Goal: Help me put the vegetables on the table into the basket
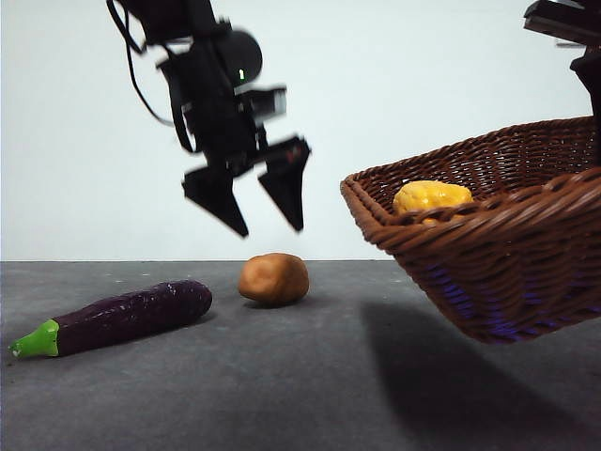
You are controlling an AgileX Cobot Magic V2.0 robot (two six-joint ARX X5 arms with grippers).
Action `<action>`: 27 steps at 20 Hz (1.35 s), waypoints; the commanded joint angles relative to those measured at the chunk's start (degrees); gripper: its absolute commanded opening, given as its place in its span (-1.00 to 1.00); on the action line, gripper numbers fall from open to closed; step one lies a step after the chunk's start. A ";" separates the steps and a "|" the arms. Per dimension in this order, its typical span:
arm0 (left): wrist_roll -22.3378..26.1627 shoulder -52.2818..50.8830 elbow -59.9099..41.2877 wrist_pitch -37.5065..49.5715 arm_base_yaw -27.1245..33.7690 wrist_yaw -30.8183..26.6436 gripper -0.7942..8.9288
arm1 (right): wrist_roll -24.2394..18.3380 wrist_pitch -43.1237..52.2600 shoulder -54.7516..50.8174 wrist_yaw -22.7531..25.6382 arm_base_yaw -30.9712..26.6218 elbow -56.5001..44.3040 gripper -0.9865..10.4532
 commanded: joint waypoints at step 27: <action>-12.52 -20.33 -0.13 -12.22 -5.62 12.33 -0.85 | 0.13 2.60 -0.20 -0.24 0.07 0.37 -0.85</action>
